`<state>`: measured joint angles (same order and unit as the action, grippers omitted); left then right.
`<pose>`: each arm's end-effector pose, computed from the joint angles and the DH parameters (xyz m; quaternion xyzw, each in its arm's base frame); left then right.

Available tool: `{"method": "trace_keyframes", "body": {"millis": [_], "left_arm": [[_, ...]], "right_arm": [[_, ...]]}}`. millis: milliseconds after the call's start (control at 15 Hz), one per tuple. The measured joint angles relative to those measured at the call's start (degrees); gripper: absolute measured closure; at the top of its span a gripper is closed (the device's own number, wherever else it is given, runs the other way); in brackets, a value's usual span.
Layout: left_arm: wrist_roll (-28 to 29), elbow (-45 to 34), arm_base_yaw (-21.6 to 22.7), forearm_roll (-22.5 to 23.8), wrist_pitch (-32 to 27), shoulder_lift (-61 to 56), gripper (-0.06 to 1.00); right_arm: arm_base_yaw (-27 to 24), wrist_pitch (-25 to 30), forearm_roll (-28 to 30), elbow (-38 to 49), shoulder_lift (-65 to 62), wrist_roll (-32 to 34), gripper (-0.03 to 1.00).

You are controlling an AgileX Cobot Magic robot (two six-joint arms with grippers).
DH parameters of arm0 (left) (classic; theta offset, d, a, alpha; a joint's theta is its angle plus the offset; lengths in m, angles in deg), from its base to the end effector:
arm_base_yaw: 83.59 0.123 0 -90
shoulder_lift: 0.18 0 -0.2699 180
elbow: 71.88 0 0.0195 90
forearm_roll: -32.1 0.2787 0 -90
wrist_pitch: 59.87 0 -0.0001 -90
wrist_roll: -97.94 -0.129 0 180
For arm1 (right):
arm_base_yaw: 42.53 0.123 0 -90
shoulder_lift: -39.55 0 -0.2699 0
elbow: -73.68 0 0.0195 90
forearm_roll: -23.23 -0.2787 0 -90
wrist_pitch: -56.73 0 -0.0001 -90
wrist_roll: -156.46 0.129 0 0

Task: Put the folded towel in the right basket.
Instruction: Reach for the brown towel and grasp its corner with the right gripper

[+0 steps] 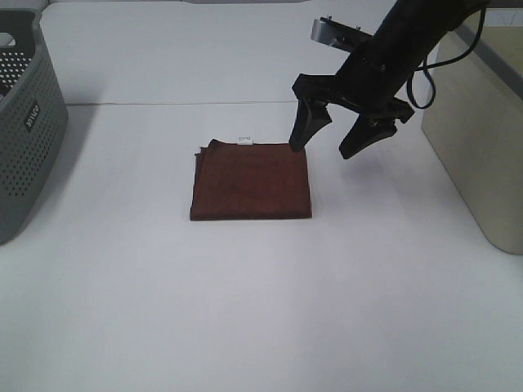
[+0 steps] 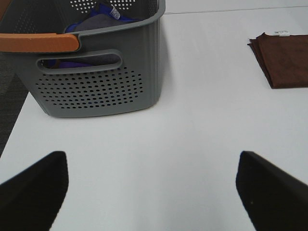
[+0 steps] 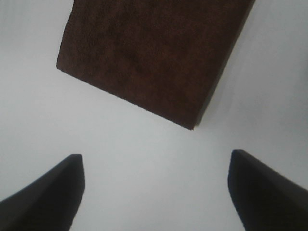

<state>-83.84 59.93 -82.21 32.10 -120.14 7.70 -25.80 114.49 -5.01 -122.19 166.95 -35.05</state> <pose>0.0685 0.0017 0.2744 0.0030 0.8496 0.0145 0.5272 0.4247 0.1816 0.1386 -0.1286 0.9633 0.2215 0.0805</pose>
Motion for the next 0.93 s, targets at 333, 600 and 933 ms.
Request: {"method": "trace_keyframes", "body": {"millis": [333, 600, 933], "left_arm": [[0.0, 0.0, 0.0, 0.0, 0.0, 0.0, 0.06], [0.0, 0.0, 0.0, 0.0, 0.0, 0.0, 0.06], [0.0, 0.0, 0.0, 0.0, 0.0, 0.0, 0.06]], "right_arm": [[-2.7, 0.6, -8.1, -7.7, 11.2, -2.0, 0.18], [-2.7, 0.2, -8.0, -11.3, 17.1, -2.0, 0.18], [-1.5, -1.0, -11.5, -12.1, 20.4, -3.8, 0.22]]}}
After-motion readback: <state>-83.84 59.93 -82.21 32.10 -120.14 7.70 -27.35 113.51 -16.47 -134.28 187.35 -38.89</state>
